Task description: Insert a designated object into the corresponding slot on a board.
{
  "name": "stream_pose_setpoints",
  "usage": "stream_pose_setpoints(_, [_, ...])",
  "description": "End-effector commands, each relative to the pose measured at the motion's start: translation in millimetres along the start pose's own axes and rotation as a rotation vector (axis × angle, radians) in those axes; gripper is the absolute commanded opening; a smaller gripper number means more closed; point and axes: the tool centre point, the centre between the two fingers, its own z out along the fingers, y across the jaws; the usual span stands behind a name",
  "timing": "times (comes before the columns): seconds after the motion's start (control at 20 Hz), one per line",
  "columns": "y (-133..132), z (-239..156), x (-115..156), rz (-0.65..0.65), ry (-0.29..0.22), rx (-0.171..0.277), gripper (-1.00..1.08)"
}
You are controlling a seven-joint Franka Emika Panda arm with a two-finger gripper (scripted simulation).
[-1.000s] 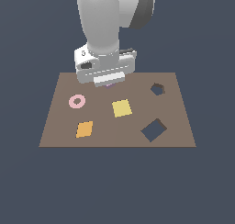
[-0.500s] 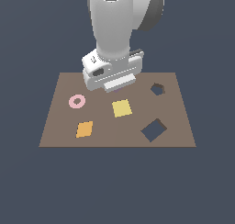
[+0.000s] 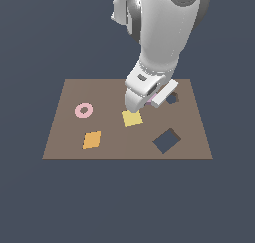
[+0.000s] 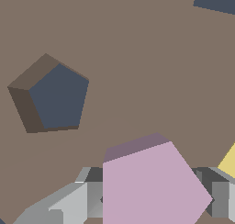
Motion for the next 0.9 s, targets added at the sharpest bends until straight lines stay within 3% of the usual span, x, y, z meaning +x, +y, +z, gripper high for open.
stream_pose_setpoints(0.0, [-15, -1, 18, -0.112, 0.0, 0.0, -1.0])
stream_pose_setpoints(0.4, [-54, -4, 49, -0.347, 0.0, 0.0, -1.0])
stream_pose_setpoints(0.85, [-65, -3, 54, -0.4, 0.0, 0.001, -1.0])
